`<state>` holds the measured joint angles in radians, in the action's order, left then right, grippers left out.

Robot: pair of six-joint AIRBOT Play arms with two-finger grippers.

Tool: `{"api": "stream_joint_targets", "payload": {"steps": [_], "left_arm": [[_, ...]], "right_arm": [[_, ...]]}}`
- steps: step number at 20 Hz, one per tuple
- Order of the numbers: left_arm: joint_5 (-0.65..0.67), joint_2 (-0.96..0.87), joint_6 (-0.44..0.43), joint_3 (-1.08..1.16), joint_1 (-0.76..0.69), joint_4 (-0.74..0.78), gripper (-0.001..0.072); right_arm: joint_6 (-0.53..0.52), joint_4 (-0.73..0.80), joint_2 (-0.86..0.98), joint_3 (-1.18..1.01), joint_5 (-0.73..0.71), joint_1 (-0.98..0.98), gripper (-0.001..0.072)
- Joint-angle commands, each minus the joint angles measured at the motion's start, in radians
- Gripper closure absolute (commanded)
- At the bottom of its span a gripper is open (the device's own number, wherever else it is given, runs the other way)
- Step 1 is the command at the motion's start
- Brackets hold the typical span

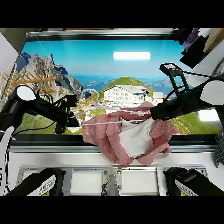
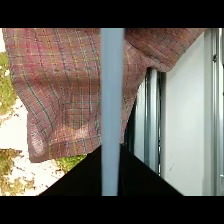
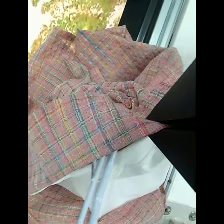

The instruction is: Fold the clothes and pants, and hang the long-sleeved shirts on hangers.

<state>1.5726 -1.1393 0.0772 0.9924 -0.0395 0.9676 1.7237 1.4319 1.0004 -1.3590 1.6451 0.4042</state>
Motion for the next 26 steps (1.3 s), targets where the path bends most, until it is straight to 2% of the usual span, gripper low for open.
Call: {"api": "stream_joint_targets", "payload": {"steps": [1,7,11,17,22,26], "left_arm": [[0.015,-0.066,-0.003,0.043,0.0,-0.044,0.069],[0.006,-0.112,-0.023,0.042,-0.011,-0.055,0.0691],[-0.024,-0.116,-0.048,0.041,-0.073,-0.055,0.0691],[-0.031,-0.116,-0.047,0.041,-0.085,-0.063,0.069],[-0.024,-0.116,-0.047,0.041,-0.018,-0.183,0.0691],[-0.021,-0.116,-0.047,0.04,-0.033,-0.183,0.0691]], "right_arm": [[-0.021,-0.001,0.0,-0.002,0.017,0.0,0.069],[-0.03,0.034,0.023,-0.064,0.0,-0.003,0.0691],[-0.079,0.036,0.075,-0.127,-0.013,-0.002,0.0692],[-0.101,0.038,0.087,-0.138,-0.1,0.001,0.0691],[-0.101,0.056,0.087,-0.138,-0.15,0.001,0.0691],[-0.132,-0.057,0.087,-0.138,-0.238,0.015,0.0691]]}}
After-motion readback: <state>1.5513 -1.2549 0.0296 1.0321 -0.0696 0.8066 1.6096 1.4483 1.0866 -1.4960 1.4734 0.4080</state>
